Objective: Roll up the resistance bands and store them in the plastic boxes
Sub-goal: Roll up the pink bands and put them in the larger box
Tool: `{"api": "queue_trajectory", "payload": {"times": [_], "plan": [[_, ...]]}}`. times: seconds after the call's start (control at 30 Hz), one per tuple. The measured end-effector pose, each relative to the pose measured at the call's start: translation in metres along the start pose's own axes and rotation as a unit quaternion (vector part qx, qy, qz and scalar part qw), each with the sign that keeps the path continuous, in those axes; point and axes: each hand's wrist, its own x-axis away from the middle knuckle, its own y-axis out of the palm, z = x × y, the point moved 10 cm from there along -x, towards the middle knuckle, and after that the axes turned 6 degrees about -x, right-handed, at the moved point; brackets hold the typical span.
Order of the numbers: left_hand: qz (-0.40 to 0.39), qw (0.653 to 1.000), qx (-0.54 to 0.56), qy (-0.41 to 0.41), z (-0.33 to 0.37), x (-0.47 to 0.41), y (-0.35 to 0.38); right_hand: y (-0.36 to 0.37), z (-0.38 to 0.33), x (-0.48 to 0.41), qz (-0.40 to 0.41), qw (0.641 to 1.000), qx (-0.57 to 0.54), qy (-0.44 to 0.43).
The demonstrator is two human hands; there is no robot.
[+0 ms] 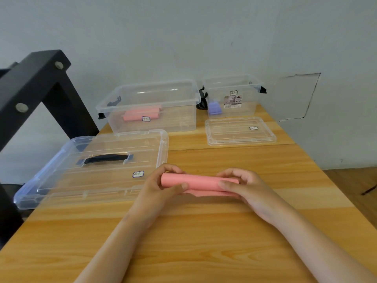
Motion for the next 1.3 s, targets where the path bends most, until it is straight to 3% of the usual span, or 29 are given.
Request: {"api": "queue_trajectory", "payload": {"times": [0.2,0.37,0.53,0.7,0.97,1.3], "plan": [[-0.005,0.995,0.062,-0.077,-0.02,0.0,0.005,-0.003,-0.019,0.006,0.021,0.997,0.021,-0.069],[0.02,0.999,-0.022,-0.013,-0.009,-0.002,-0.005,0.001,-0.013,0.004,0.005,0.999,0.011,-0.043],[0.032,0.999,-0.03,0.003,-0.005,-0.001,-0.006,0.001,0.0,0.002,0.001,0.998,-0.063,0.017],[0.056,0.998,0.006,-0.016,-0.009,-0.001,-0.007,-0.002,-0.011,0.004,0.038,0.998,-0.049,-0.021],[0.021,0.994,-0.107,0.027,0.0,0.001,0.004,-0.004,-0.011,0.004,0.054,0.997,-0.04,-0.027],[0.026,0.992,-0.12,0.017,-0.004,-0.003,0.004,-0.004,-0.007,0.002,0.057,0.997,-0.041,-0.021]]}}
